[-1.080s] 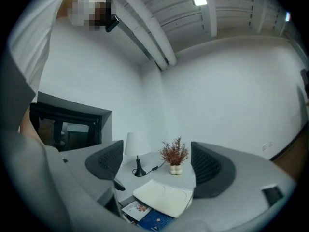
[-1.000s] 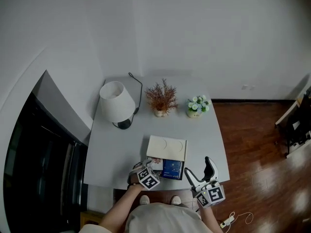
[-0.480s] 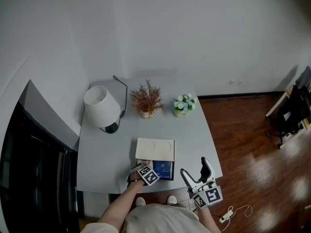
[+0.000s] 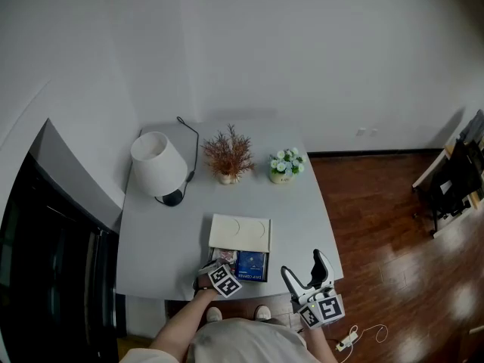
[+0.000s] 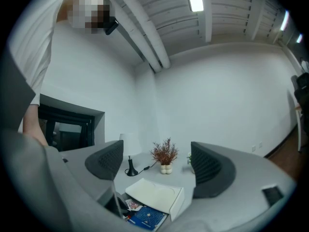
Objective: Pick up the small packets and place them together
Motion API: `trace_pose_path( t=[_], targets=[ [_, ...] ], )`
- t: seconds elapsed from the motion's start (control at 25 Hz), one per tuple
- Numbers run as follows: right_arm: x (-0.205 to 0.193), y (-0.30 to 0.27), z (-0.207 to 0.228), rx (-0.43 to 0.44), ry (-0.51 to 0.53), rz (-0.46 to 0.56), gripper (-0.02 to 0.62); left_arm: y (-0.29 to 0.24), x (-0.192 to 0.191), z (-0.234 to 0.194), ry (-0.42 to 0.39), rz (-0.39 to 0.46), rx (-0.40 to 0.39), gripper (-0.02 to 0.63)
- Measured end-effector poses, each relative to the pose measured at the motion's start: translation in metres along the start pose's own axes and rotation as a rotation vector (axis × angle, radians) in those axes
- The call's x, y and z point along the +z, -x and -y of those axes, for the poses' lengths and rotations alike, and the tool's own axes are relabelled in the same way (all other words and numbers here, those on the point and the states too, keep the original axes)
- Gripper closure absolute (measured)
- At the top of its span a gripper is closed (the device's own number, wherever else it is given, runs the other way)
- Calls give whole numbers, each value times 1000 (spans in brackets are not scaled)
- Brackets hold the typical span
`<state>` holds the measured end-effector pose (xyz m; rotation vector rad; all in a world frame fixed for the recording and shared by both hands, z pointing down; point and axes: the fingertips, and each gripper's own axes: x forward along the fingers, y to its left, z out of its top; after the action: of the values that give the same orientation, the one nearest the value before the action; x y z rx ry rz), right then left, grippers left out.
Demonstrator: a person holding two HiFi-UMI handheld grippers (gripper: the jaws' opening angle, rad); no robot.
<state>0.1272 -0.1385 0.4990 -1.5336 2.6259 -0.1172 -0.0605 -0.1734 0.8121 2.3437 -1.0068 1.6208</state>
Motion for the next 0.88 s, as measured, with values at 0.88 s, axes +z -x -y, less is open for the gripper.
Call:
trace_pose_path(
  t=[0.88],
  targets=[
    [-9, -24, -23, 84, -41, 4, 161, 134, 51, -92, 167, 346, 294, 595]
  ],
)
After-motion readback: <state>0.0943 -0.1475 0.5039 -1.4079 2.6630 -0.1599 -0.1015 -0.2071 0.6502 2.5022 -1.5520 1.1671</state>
